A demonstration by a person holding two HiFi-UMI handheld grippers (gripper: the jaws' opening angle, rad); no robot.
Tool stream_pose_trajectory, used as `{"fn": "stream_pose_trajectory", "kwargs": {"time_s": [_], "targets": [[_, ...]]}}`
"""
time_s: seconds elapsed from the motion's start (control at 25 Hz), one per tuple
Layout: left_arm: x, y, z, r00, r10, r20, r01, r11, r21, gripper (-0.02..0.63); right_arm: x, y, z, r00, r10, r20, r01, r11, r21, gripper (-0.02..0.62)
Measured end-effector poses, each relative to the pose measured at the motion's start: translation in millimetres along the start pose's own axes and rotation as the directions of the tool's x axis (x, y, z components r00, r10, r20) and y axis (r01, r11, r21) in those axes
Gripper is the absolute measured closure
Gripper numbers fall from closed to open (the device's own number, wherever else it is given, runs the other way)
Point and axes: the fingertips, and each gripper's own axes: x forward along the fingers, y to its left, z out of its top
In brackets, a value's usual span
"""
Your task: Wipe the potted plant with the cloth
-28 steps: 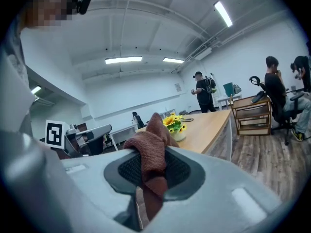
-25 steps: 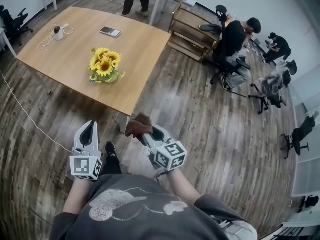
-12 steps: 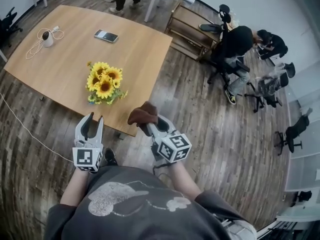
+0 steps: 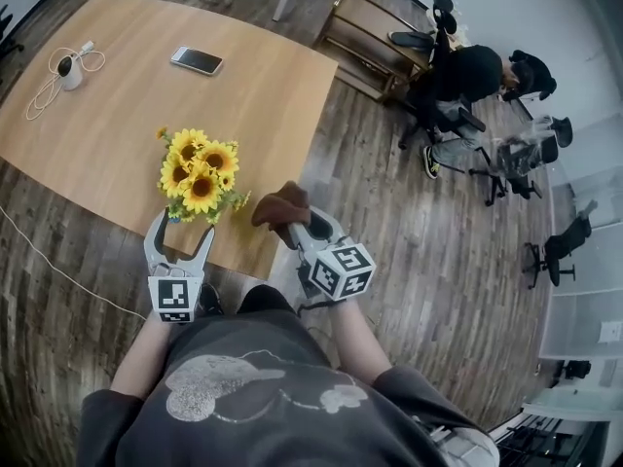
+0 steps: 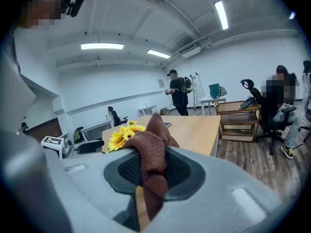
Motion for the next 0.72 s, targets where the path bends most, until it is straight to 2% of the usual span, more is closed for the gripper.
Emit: {"fn": "stream_pose_trajectory", "kwargs": {"time_s": [0.16,0.24,0.36,0.56,0.72], "targets": [[12,3,-16,0.998,0.027,-0.06,-0.028,1.0,-0.008,0.156,24,-19,6,0.998,0.041,-0.045,-0.042,0.999,-0.029,0.52],[20,5,-28,0.994,0.046,-0.099,-0.045,0.999,0.014,0.138,42,-29,11,0.996,0.069,-0.061,-0.072,0.996,-0.043,0.52],[27,7,-46,0.986,0.071,-0.15,-0.064,0.996,0.055,0.109,74,-33,17,0.982,0.158,-0.107,-0.168,0.982,-0.088,0.52],[26,2,-82,0.957,0.123,-0.264,-0.119,0.992,0.029,0.049,131,-33,13,0.931,0.28,-0.236,-0.328,0.923,-0.201,0.52],[37,9,-79,0.943,0.204,-0.264,-0.208,0.978,0.014,0.023,169,-16,1,0.849,0.416,-0.325,-0.491,0.849,-0.194,0.52]]}}
